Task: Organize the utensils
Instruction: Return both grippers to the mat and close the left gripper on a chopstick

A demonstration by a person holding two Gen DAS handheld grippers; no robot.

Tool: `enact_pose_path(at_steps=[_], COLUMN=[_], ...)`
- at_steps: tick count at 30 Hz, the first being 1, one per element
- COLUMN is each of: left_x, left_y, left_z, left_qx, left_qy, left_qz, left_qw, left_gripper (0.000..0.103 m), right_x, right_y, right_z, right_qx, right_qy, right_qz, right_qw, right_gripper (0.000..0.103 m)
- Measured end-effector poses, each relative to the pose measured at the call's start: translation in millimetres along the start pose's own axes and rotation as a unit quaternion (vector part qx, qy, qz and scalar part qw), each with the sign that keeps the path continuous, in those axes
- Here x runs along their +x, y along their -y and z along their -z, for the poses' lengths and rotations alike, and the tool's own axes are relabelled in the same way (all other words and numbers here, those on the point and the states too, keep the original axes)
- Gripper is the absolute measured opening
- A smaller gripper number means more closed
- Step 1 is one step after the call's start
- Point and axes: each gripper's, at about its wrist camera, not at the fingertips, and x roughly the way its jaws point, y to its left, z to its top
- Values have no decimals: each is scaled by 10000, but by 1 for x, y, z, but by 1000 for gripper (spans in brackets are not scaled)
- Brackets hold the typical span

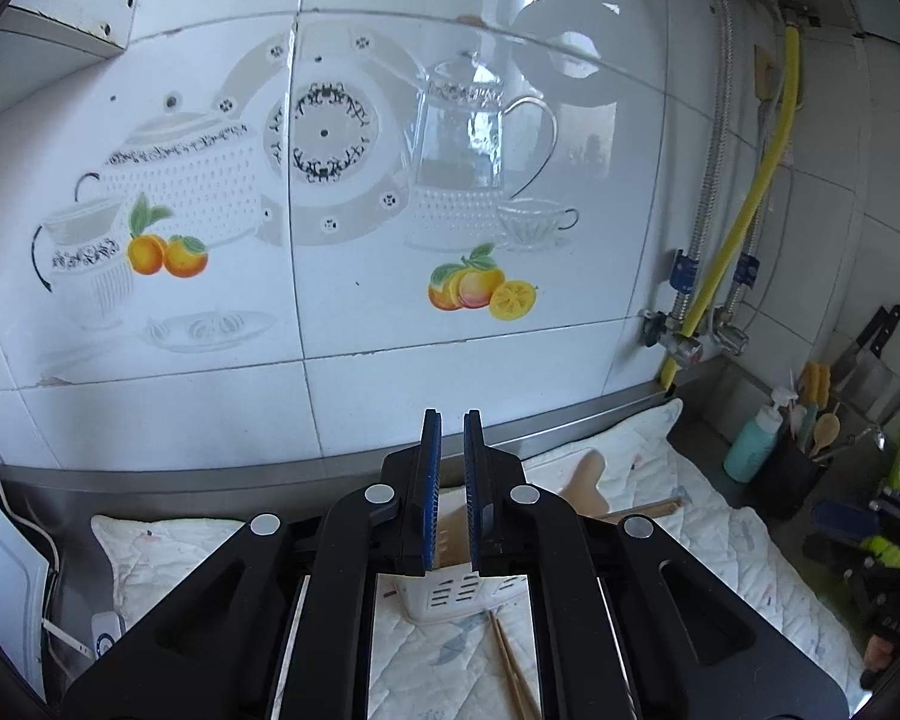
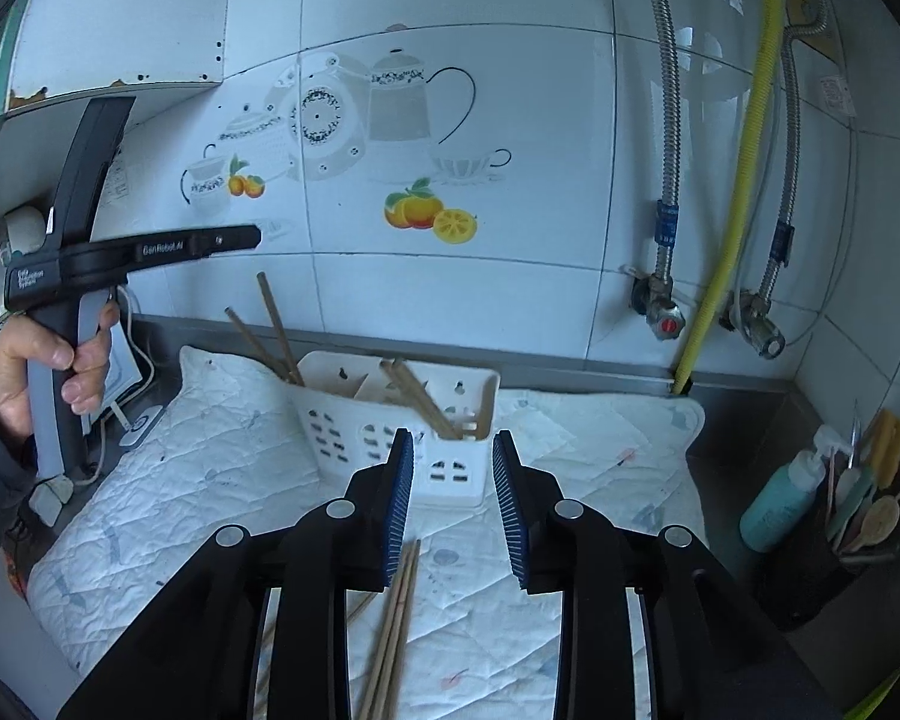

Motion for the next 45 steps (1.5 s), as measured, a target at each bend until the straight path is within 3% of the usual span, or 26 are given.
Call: enact_pose_path(at_steps=[8, 15, 24, 30, 38, 45], left_x=[-52, -77, -83, -86, -76, -56], left_y=[-1, -4, -4, 24, 67, 84], left_z=[30, 95, 183, 233, 292, 313], left_qx=[-59, -273, -524, -296, -155, -73], left_qy=[113, -186, -745, -1147, -1793, -2104], left_qz=[155, 385, 400, 682, 1307, 1337], left_qw=[9998, 9987, 9950, 9906, 9750, 9684], left_gripper=[9, 15, 19, 19, 19, 19], right_x=[-21, -24, -10, -3, 0, 1], right_y=[-14, -26, -36, -32, -31, -29], right_z=[61, 129, 196, 211, 217, 221], right_qx=[208, 382, 383, 537, 639, 698], right_qy=[-149, -551, -1076, -1180, -1194, -1204], right_qz=[48, 112, 224, 105, 4, -42], right_qw=[9997, 9977, 9932, 9915, 9908, 9903], right_gripper=[27, 27, 27, 27, 27, 27])
